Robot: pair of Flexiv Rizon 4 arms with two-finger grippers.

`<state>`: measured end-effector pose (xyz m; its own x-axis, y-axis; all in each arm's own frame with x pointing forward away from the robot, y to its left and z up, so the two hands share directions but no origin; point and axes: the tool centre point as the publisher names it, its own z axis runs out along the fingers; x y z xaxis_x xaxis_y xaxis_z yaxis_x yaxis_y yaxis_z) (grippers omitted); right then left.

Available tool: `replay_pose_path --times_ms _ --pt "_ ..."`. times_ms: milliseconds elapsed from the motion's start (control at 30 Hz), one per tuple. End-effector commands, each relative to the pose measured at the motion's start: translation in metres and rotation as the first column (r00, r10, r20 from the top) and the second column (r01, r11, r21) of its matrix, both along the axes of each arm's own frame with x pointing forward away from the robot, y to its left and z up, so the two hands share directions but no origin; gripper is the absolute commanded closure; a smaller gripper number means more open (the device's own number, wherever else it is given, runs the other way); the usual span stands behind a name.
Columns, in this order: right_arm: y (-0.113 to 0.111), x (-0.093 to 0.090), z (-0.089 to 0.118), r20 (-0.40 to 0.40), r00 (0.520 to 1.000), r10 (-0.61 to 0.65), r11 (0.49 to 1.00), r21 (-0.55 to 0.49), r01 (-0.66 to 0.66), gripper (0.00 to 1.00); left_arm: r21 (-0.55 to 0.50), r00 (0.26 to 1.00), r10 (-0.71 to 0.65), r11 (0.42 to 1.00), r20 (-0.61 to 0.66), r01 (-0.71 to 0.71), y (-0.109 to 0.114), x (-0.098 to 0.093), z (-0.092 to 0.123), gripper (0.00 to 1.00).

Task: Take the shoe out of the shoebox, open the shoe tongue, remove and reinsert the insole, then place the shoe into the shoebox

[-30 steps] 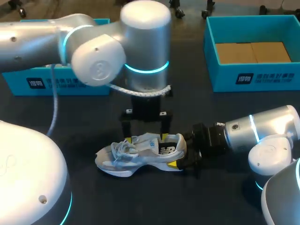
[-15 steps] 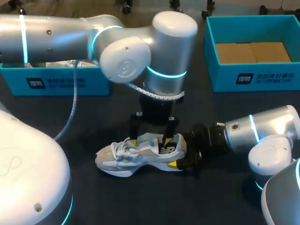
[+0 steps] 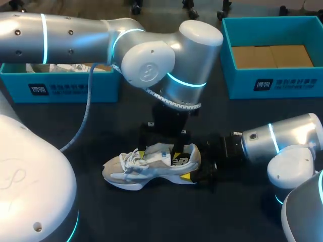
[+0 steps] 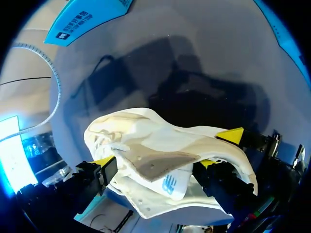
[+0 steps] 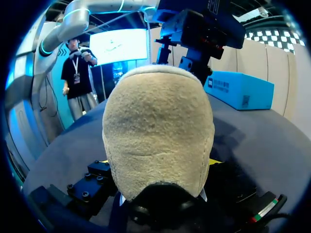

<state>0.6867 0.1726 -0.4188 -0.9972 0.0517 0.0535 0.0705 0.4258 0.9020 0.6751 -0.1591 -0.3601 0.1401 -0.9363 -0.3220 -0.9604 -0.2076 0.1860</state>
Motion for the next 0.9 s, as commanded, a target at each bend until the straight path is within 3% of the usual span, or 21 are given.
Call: replay_pose_path --times_ms 33,333,467,600,767,800,833,900 --pt "0.001 0.0 0.001 -0.001 1.0 -0.001 1.0 -0.005 0.001 1.0 0.004 1.0 0.008 1.0 0.008 -0.008 0.0 -0.002 0.004 0.04" --pt "0.001 0.0 0.001 -0.001 1.0 -0.001 1.0 -0.005 0.001 1.0 -0.019 1.0 -0.008 1.0 0.02 0.008 0.006 -0.011 0.012 0.29" --pt "0.001 0.0 0.001 -0.001 1.0 -0.001 1.0 -0.005 0.001 1.0 -0.029 0.999 -0.026 0.999 0.036 0.027 0.008 -0.014 0.018 0.51" --pt "0.001 0.0 0.001 -0.001 1.0 -0.001 1.0 -0.005 0.001 1.0 -0.043 0.998 -0.033 0.998 0.054 0.035 0.01 -0.013 0.024 0.55" --pt "0.001 0.0 0.001 -0.001 1.0 -0.001 1.0 -0.005 0.001 1.0 -0.086 0.998 -0.018 0.996 0.059 0.023 0.015 -0.009 0.036 0.72" --pt "0.001 0.0 0.001 -0.001 1.0 -0.001 1.0 -0.005 0.001 1.0 -0.099 0.998 -0.013 0.995 0.061 0.019 0.018 -0.008 0.039 0.92" --pt "0.001 0.0 0.001 -0.001 1.0 -0.001 1.0 -0.005 0.001 1.0 -0.107 0.998 -0.012 0.994 0.062 0.018 0.02 -0.008 0.041 1.0" --pt "0.001 0.0 0.001 -0.001 1.0 -0.001 1.0 -0.005 0.001 1.0 -0.131 0.998 -0.006 0.991 0.059 0.014 0.024 -0.006 0.045 1.0"
